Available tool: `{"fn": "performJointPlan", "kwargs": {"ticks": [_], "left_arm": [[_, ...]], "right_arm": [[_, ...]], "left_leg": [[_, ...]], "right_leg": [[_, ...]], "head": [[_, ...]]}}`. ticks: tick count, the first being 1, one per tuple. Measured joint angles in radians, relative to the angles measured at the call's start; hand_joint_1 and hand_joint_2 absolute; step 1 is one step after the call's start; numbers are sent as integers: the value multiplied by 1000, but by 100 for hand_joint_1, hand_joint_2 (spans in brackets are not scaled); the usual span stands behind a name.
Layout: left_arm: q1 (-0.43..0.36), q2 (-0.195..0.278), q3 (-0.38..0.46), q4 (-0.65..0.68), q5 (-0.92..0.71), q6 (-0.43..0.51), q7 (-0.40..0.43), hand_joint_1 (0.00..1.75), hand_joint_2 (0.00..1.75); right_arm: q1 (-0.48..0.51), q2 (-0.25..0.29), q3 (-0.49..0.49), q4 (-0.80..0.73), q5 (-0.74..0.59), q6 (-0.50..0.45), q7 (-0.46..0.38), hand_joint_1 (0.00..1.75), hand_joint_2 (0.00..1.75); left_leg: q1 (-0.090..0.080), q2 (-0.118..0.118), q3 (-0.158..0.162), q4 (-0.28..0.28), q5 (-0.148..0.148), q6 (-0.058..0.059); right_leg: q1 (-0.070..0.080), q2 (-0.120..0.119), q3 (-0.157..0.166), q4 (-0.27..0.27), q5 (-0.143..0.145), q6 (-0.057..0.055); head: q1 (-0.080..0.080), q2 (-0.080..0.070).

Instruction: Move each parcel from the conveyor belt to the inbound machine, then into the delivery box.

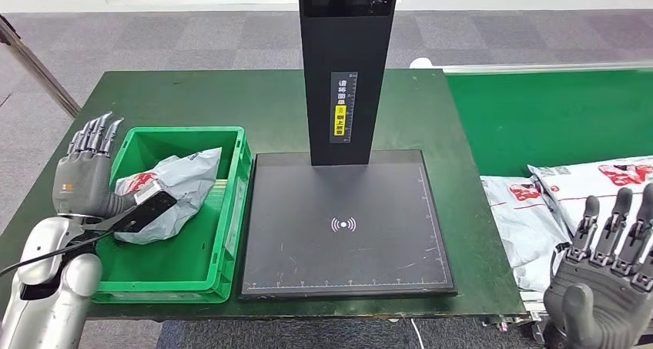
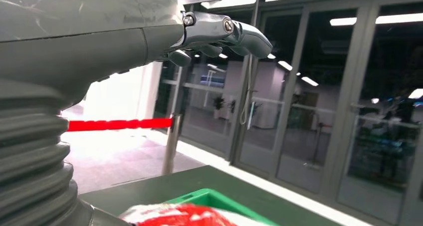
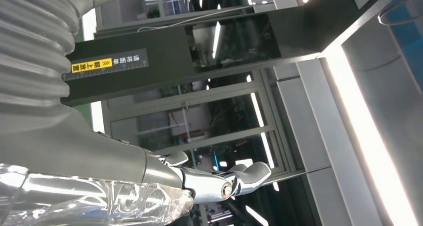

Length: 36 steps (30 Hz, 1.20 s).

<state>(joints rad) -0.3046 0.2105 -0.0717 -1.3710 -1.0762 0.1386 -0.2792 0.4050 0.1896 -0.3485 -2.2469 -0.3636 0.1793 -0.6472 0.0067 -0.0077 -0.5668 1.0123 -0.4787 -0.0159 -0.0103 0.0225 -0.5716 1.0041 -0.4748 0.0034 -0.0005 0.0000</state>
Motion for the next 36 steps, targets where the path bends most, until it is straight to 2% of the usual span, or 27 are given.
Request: {"fn": "performJointPlan", "kwargs": {"ticks": [18, 27, 30, 36], "left_arm": [[89, 15, -98, -313, 32, -10, 5, 0, 175], [100, 38, -158, -444, 135, -44, 19, 0, 175], [98, 41, -161, -448, 175, -75, 23, 0, 175], [73, 39, -160, -430, 390, -210, 25, 0, 175]], "right_arm": [[16, 4, -2, -5, -13, 5, -6, 0, 175], [16, 10, -2, -15, -22, -1, -9, 0, 175], [15, 10, -2, -16, -32, -11, -1, 0, 175], [4, 10, -2, -16, -19, -36, 7, 0, 175]], "left_leg": [[0, -1, 0, 0, 0, 0], [0, -1, 0, 0, 0, 1], [0, -1, 0, 0, 0, 0], [0, -1, 0, 0, 0, 0]], "right_leg": [[0, -1, 0, 0, 0, 0], [-1, -1, 0, 0, 0, 0], [-1, -1, 0, 0, 0, 0], [-1, -1, 1, 0, 0, 0]], "head": [[0, 0], [0, 0], [0, 0], [0, 0]]}}
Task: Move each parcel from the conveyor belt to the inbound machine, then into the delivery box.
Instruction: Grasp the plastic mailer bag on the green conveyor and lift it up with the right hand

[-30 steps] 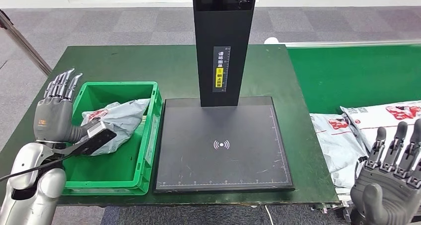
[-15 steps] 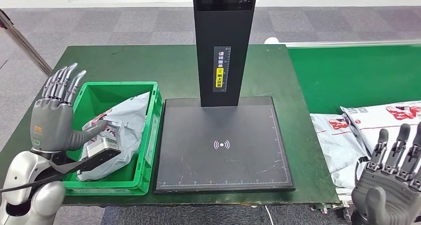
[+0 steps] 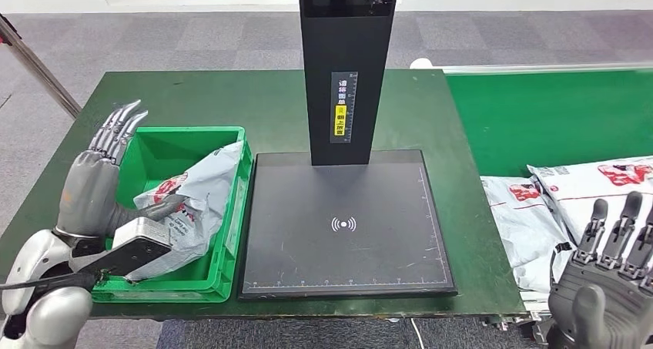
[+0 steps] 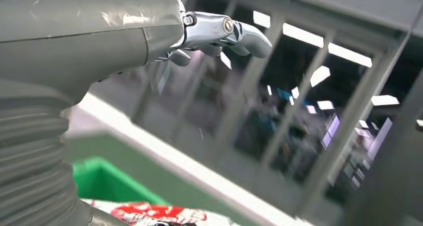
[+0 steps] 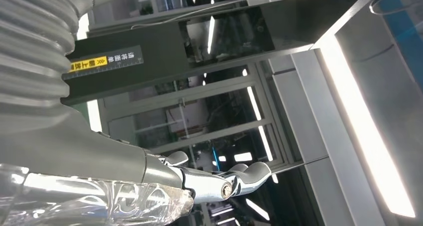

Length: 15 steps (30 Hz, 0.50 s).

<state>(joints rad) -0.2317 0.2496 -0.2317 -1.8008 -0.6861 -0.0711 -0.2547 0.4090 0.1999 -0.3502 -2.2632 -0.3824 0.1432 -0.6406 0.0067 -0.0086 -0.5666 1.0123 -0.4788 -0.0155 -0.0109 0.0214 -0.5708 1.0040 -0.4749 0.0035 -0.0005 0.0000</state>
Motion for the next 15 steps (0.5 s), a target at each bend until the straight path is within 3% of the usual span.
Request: {"fn": "performJointPlan", "kwargs": {"ticks": [7, 15], "left_arm": [[-62, -20, 32, 120, 165, -102, 34, 0, 175], [-92, -42, 74, 277, 217, -111, 26, 0, 175]], "right_arm": [[-51, -1, 5, 14, 23, -70, 27, 0, 175], [-105, -10, 22, 60, 32, -97, 36, 0, 175]], "left_leg": [[0, 0, 0, 0, 0, 0], [0, -2, 0, 0, 0, 0]], "right_leg": [[0, 0, 1, 0, 0, 0], [0, -1, 1, 0, 0, 0]], "head": [[0, 0], [0, 0]]}}
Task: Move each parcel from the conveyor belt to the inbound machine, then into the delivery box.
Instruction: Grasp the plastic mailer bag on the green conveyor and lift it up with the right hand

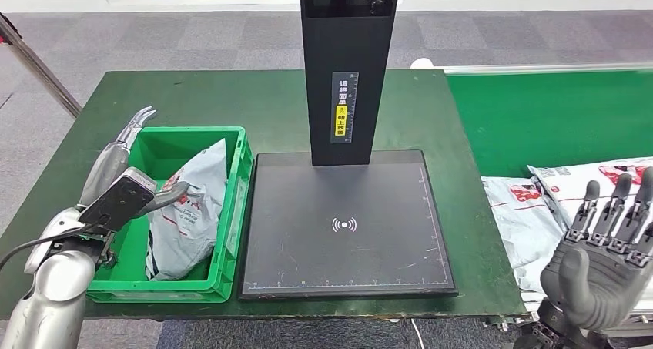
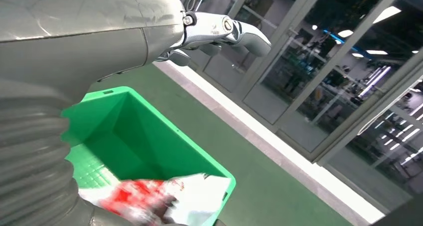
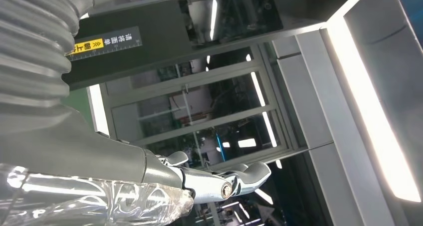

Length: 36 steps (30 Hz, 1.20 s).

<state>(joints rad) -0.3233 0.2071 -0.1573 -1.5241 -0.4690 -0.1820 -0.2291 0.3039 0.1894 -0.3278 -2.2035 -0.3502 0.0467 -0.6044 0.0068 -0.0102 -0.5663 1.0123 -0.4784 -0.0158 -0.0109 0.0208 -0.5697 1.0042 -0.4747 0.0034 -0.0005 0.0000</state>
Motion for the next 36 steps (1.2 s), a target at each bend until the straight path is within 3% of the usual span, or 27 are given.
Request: {"fn": "performJointPlan", "kwargs": {"ticks": [4, 13, 24, 30, 36], "left_arm": [[-28, -10, 6, 64, -1, 15, 8, 0, 175], [-192, -49, 13, 420, -36, 119, -42, 0, 175], [-221, -67, 36, 543, -10, 118, -54, 0, 175], [-187, -78, 71, 521, 115, 20, -108, 0, 175], [-86, -99, 58, 267, 206, -28, -96, 0, 175]], "right_arm": [[-23, -2, 7, 17, 0, -28, 8, 0, 175], [-82, -26, 26, 68, -12, -83, 30, 0, 175], [-89, -43, 36, 98, -17, -81, 30, 0, 175], [-90, -48, 36, 115, -14, -67, 25, 0, 175], [-90, -54, 36, 121, -11, -63, 12, 0, 175]], "left_leg": [[0, -1, 0, 0, 0, 0], [0, -3, 0, 0, 3, 0], [0, -3, 0, 0, 3, 0], [0, -3, 0, 0, 3, 0], [0, -3, -1, 0, 2, 1]], "right_leg": [[0, -1, 0, 0, 0, 0], [0, -3, 1, 0, 2, 0], [0, -3, 1, 0, 2, 0], [0, -3, 1, 0, 2, 0], [0, -3, 0, 0, 2, 0]], "head": [[0, 0], [0, 0], [0, 0], [0, 0], [0, 0]]}}
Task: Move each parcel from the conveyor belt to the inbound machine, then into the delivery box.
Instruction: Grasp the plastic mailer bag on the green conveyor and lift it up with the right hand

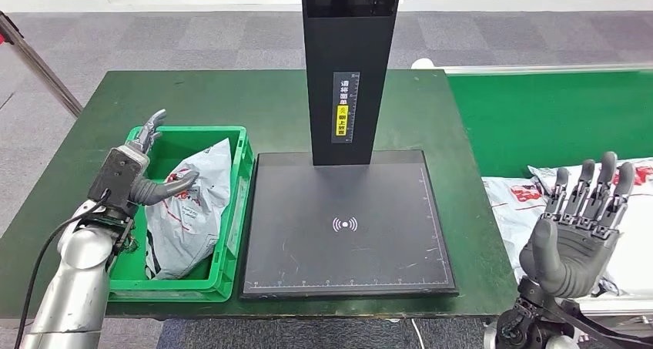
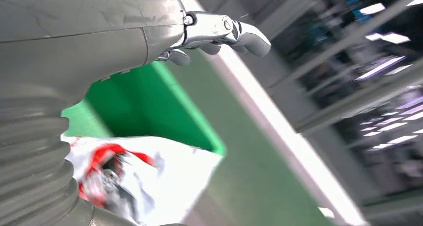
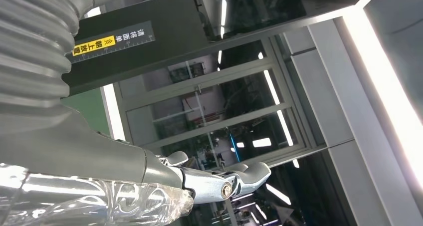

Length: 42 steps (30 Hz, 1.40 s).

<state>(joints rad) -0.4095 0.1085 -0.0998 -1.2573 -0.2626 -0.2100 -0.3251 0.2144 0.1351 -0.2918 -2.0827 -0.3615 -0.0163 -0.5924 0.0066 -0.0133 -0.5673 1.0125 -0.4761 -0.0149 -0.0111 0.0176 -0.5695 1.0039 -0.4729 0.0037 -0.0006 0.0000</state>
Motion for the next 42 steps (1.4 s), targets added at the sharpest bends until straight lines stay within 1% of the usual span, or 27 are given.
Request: {"fn": "performJointPlan", "kwargs": {"ticks": [4, 7, 13, 19, 21, 23, 26, 28, 29, 30, 31, 32, 33, 34, 36, 37, 38, 39, 40, 42], "left_arm": [[51, -5, -43, -191, 5, 27, 6, 0, 175], [71, -6, -66, -280, 8, 35, 8, 0, 175], [86, -6, -83, -355, 10, 41, 8, 0, 175], [100, -6, -98, -414, 10, 72, -18, 0, 175], [109, -11, -107, -453, 6, 101, -30, 0, 175], [120, -21, -113, -496, -12, 154, -48, 0, 175], [149, -43, -116, -564, -57, 293, -87, 0, 175], [175, -55, -117, -603, -78, 396, -112, 0, 175], [189, -60, -118, -620, -79, 446, -126, 0, 175], [205, -65, -118, -637, -74, 491, -141, 0, 175], [221, -69, -117, -652, -64, 527, -154, 0, 175], [238, -71, -115, -665, -50, 551, -164, 0, 175], [253, -71, -111, -676, -34, 563, -172, 0, 175], [265, -72, -106, -683, -20, 565, -178, 0, 175], [280, -72, -97, -692, 0, 557, -187, 0, 175], [286, -72, -92, -696, 8, 551, -190, 0, 175], [291, -72, -87, -698, 16, 546, -193, 0, 175], [294, -72, -82, -700, 22, 539, -195, 0, 175], [297, -72, -76, -701, 27, 534, -197, 0, 175], [301, -73, -67, -703, 32, 525, -199, 0, 175]], "right_arm": [[1, -9, 0, 4, -6, 2, -4, 0, 175], [2, -12, 0, 4, -7, 4, -6, 0, 175], [2, -16, 0, 4, -7, 4, -10, 0, 175], [1, -17, 0, 2, 7, 1, -15, 0, 175], [2, -17, 0, -5, 34, -5, -16, 0, 175], [5, -17, 0, -19, 73, -16, -16, 0, 175], [17, -17, -3, -51, 168, -53, 3, 0, 175], [32, -24, -15, -74, 277, -89, 50, 0, 175], [44, -33, -29, -85, 367, -103, 96, 0, 175], [60, -48, -52, -94, 489, -100, 151, 0, 175], [76, -66, -90, -100, 631, -68, 202, 0, 175], [86, -84, -146, -102, 771, 3, 230, 0, 175], [84, -99, -222, -102, 891, 108, 229, 0, 175], [72, -110, -319, -100, 985, 227, 201, 0, 175], [35, -126, -532, -97, 1147, 446, 114, 0, 175], [19, -138, -630, -95, 1247, 536, 67, 0, 175], [6, -155, -707, -91, 1359, 611, 21, 0, 175], [-3, -178, -771, -84, 1475, 674, -23, 0, 175], [-9, -207, -824, -72, 1586, 717, -57, 0, 175], [-17, -267, -909, -33, 1755, 751, -90, 0, 175]], "left_leg": [[0, -1, -1, 0, 0, 1], [0, -1, -1, 0, 0, 1], [0, -1, 0, 0, 0, 0], [0, -1, 0, 0, 0, 0], [0, -1, 0, 0, 0, 0], [0, -1, 0, 0, 0, 0], [0, -1, 0, 0, -1, 1], [0, -1, 0, 0, -1, 1], [0, -1, 0, 0, -1, 1], [0, -1, 0, 0, -1, 1], [0, -1, 0, 0, -2, 2], [0, -1, 0, 0, -2, 2], [0, -2, 0, 0, -2, 3], [-1, -2, -1, 0, -2, 3], [-1, -4, -1, 1, -2, 4], [-2, -5, -1, 1, -3, 5], [-2, -6, -1, 1, -3, 5], [-3, -7, -1, 1, -2, 5], [-3, -7, -1, 1, -2, 5], [-4, -7, -1, 1, -2, 6]], "right_leg": [[0, 0, 0, 0, 0, 0], [0, -1, 0, 0, 0, 0], [0, -1, 0, 0, 0, 0], [0, -1, 0, 0, 0, 0], [0, 0, 0, 0, 0, 0], [0, 0, 0, 0, 0, 0], [0, 0, 0, 0, 0, 0], [0, 0, -1, -1, -1, 0], [0, 0, -1, -1, -1, 0], [0, -1, 0, -2, -1, 0], [0, -1, 0, -2, -1, 1], [0, -1, 0, -2, -2, 1], [0, -1, 0, -3, -2, 1], [-1, -2, 0, -3, -2, 1], [-2, -4, 1, -3, -2, 3], [-2, -6, 2, -3, -2, 3], [-3, -7, 3, -3, -3, 4], [-3, -8, 3, -3, -3, 4], [-4, -8, 3, -3, -2, 4], [-4, -8, 3, -3, -2, 5]], "head": [[0, 0], [0, 0], [0, 0], [0, 0], [0, 0], [0, 0], [0, 0], [0, 0], [0, 0], [0, 0], [0, 0], [0, 0], [0, 0], [0, 0], [0, 0], [0, 0], [0, 0], [0, 0], [0, 0], [0, 0]]}}
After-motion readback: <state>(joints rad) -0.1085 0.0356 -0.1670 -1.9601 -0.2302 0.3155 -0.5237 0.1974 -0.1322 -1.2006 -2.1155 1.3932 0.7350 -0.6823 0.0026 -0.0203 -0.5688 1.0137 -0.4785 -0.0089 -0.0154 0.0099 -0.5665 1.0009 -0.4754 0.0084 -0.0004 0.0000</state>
